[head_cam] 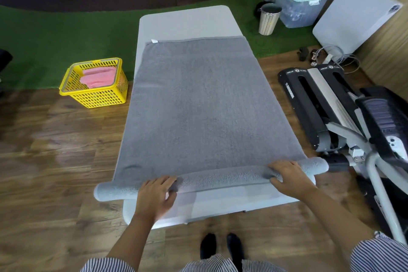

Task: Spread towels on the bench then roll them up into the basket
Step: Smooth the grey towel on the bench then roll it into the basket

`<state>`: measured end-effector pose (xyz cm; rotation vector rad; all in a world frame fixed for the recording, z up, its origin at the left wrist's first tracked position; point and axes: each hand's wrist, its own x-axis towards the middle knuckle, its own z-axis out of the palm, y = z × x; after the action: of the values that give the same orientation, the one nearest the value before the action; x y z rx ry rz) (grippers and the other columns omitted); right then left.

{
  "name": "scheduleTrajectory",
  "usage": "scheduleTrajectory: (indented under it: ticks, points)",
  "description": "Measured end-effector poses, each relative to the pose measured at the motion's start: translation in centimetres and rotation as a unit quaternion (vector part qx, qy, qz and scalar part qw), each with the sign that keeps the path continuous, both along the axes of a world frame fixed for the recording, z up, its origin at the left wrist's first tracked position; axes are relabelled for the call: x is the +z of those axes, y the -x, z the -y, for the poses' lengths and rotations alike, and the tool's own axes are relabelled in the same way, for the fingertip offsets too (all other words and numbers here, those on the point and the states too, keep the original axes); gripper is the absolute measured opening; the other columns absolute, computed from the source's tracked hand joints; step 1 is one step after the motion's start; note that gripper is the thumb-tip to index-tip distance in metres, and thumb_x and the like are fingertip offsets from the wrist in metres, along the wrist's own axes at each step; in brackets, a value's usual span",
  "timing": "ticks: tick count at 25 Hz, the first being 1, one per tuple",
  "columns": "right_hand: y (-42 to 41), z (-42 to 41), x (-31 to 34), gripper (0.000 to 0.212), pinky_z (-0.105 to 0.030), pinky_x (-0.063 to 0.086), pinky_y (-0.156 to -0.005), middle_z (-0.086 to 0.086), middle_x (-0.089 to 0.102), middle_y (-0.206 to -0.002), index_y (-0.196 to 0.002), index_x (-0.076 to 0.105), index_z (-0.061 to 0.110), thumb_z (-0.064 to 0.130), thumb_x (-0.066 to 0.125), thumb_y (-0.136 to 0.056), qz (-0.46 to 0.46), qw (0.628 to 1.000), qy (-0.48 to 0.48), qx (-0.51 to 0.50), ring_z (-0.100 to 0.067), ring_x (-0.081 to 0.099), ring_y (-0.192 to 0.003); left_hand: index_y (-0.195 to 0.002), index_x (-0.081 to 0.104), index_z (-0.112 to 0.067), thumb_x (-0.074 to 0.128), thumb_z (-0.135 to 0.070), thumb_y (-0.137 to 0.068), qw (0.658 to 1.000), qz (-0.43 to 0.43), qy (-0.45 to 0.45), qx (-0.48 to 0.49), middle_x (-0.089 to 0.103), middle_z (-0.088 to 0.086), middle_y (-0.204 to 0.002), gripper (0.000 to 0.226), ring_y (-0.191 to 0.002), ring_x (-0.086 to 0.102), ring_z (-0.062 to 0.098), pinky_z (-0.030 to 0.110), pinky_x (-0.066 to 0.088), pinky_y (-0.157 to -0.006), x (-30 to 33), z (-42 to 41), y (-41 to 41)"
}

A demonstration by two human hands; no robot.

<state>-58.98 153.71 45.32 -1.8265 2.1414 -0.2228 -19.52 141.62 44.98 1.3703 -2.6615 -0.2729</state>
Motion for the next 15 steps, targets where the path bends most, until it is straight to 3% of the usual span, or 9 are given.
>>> scheduleTrajectory:
  ticks: [2,4,7,10,12,15]
  points:
    - [0.0,0.4,0.4,0.033,-0.036,0.041,-0.090,0.004,0.062,-0.086,-0.098,0.068,0.011,0.031,0.051,-0.078,0.030,0.999,-0.014,-0.012,-0.016,0.053,-0.079,-0.089,0.064,-0.028,0.047,-0.036,-0.070,1.000,-0.017,-0.019,-0.002,0.065,-0.015,-0.074,0.027,-0.060,0.063,0.015,0.025,0.042,-0.056,0.3,0.1,0.1]
    - [0.3,0.7,0.5,0.037,-0.037,0.043,-0.088,0.002,0.062,-0.086,-0.098,0.066,0.012,0.034,0.046,-0.077,0.042,0.998,-0.037,-0.012,-0.015,0.050,-0.078,-0.092,0.064,-0.027,0.046,-0.038,-0.070,0.999,-0.037,-0.020,0.006,0.066,-0.016,-0.075,0.030,-0.063,0.063,0.013,0.023,0.039,-0.055,0.6,0.5,-0.1]
    - [0.8,1.2,0.1,0.028,-0.036,0.041,-0.090,-0.001,0.060,-0.103,-0.108,0.061,0.014,0.024,0.057,-0.082,0.008,1.000,-0.021,-0.020,-0.022,0.056,-0.094,-0.099,0.064,-0.022,0.047,-0.040,-0.075,0.998,-0.042,0.010,0.034,0.066,-0.008,-0.097,0.035,-0.084,0.061,0.015,0.030,0.046,-0.068,0.8,1.1,-0.5]
    - [0.8,1.3,-0.7,0.019,-0.044,0.047,-0.089,-0.003,0.063,-0.097,-0.102,0.065,0.012,0.014,0.060,-0.084,-0.018,0.998,0.048,-0.022,-0.026,0.060,-0.088,-0.097,0.068,-0.020,0.044,-0.043,-0.081,0.996,-0.018,0.006,0.082,0.067,-0.003,-0.103,0.038,-0.093,0.064,0.021,0.042,0.049,-0.084,0.2,1.5,-0.9]
    - [0.8,0.9,-0.8,0.026,-0.047,0.041,-0.100,-0.003,0.065,-0.100,-0.105,0.067,0.011,0.021,0.054,-0.085,-0.013,0.999,0.042,-0.019,-0.025,0.061,-0.094,-0.103,0.067,-0.023,0.055,-0.042,-0.073,0.997,0.018,-0.023,0.074,0.066,-0.006,-0.107,0.037,-0.099,0.064,0.020,0.051,0.044,-0.094,-0.2,1.6,-1.3]
    - [1.0,0.4,-0.1,0.042,-0.040,0.029,-0.107,0.000,0.061,-0.115,-0.119,0.060,0.013,0.029,0.060,-0.080,-0.010,0.999,-0.034,0.001,-0.022,0.054,-0.111,-0.110,0.063,-0.024,0.081,-0.017,-0.056,0.994,0.055,-0.056,0.074,0.066,-0.006,-0.109,0.057,-0.100,0.064,0.021,0.065,0.040,-0.095,-0.2,1.6,-1.4]
